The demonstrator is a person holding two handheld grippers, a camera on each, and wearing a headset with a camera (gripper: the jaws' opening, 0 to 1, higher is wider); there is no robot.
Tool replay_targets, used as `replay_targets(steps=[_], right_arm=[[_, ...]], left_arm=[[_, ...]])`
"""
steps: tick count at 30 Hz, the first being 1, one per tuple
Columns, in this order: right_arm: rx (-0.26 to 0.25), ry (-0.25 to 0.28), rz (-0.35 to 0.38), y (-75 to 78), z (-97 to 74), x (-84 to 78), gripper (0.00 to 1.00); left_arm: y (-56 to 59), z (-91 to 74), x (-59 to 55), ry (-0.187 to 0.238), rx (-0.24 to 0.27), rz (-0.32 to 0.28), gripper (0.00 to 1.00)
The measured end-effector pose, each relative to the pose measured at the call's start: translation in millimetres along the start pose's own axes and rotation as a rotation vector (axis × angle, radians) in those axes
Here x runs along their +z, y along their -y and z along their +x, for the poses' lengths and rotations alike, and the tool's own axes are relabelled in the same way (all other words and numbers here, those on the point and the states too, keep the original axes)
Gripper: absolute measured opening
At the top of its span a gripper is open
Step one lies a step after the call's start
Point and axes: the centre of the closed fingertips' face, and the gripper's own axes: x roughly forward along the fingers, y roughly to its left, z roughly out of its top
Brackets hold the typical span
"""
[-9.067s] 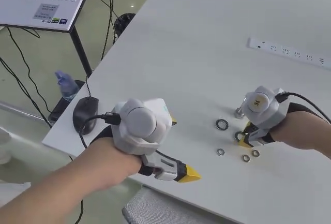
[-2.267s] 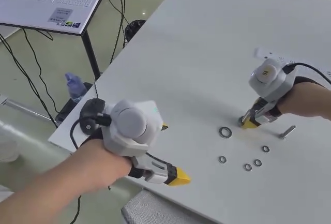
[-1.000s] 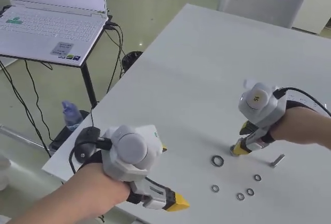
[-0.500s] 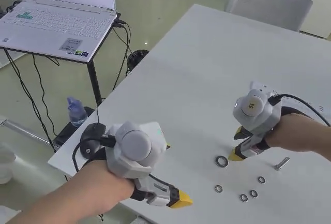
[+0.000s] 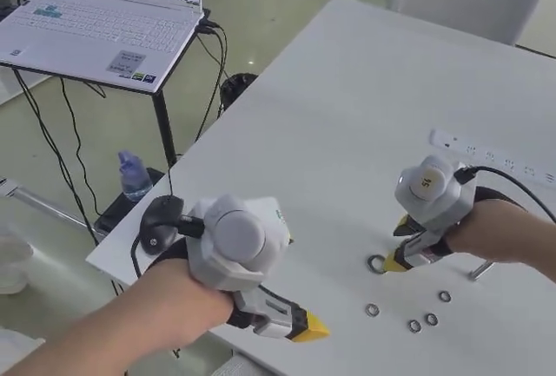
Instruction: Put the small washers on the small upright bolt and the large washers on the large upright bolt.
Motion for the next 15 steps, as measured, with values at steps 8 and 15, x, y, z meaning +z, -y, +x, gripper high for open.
replay_targets(steps=[8, 15], right_arm=[[-0.012, -0.022, 0.014, 2.5, 13.5, -8.1, 0.41], [-0.014, -0.026, 0.026, 2.2, 26.9, -11.5, 0.41]], left_arm=[[-1.6, -0.5, 3.3, 0.013, 0.001, 0.008, 0.74], [2.3, 0.6, 6.9, 0.022, -0.007, 0.009, 0.76]])
